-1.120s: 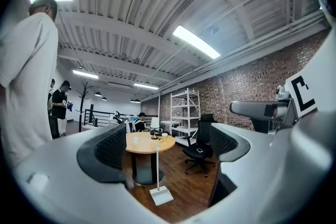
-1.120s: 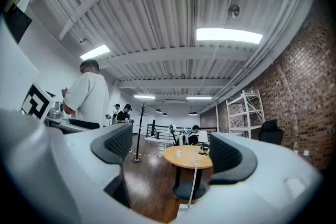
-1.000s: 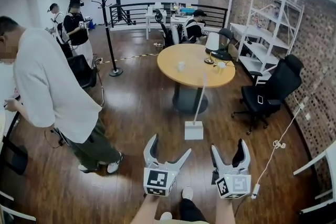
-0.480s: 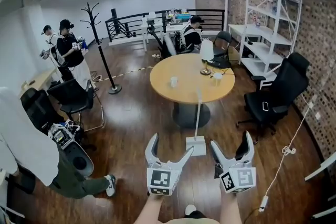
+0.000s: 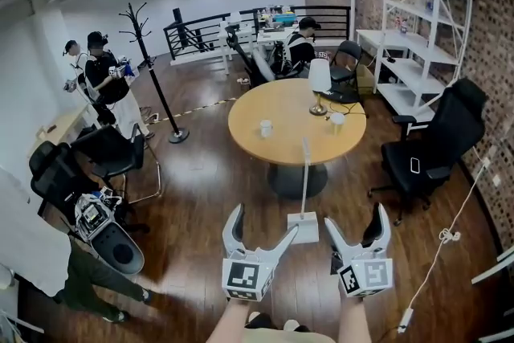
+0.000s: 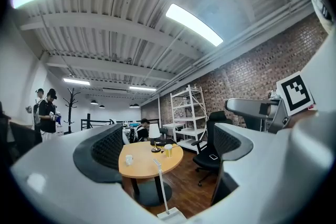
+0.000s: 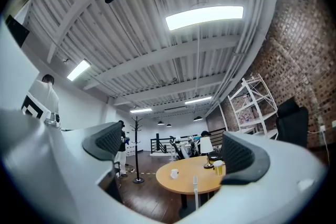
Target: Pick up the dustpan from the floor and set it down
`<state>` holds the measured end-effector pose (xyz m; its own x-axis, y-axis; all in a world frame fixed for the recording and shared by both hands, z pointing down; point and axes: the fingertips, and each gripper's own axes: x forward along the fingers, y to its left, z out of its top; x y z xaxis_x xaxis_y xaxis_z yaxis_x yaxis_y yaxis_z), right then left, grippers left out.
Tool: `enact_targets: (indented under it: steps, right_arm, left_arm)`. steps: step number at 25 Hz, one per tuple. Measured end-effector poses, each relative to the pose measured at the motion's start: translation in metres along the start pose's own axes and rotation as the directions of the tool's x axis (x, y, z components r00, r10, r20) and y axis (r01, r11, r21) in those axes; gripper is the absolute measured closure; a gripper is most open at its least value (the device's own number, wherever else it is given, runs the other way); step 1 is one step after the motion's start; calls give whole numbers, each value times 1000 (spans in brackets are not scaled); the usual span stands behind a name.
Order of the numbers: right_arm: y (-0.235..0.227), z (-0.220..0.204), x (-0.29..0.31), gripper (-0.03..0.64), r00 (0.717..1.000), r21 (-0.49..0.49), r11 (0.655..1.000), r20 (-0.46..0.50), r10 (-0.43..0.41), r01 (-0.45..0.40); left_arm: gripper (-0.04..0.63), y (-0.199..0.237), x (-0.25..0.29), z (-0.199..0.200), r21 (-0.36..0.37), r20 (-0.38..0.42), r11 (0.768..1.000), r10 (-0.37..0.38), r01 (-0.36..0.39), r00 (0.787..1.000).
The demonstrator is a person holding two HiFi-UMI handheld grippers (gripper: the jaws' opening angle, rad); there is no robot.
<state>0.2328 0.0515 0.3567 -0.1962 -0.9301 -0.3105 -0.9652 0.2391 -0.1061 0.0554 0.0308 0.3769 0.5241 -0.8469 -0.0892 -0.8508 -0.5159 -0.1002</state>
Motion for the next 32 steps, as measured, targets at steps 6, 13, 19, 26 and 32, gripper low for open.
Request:
enact_targets:
  steps: [6, 13, 19, 26, 32]
  right_arm:
    - [-5, -33, 43, 40, 999, -6, 1000, -49, 6, -6]
    - [-35, -65, 130, 110, 995, 11, 997, -60, -80, 81]
    - [-47, -87, 220, 112, 990, -55, 992, -80, -114, 110]
    - [-50, -126, 290, 112, 985, -96, 989, -121, -124, 113]
    - [-62, -158, 315, 129, 977, -125, 988, -182, -114, 91]
  left_arm:
    - [75, 25, 39, -22, -28, -9, 1000, -14, 14, 1000]
    - [91, 103, 121, -50, -83, -43, 994, 67, -70, 997]
    - [143, 173, 195, -47, -59, 5, 995, 79, -79, 997]
    - [161, 227, 253, -59, -41, 37, 997, 71, -69, 997]
    - [170, 246, 283, -87, -101, -8, 992, 69, -70, 998]
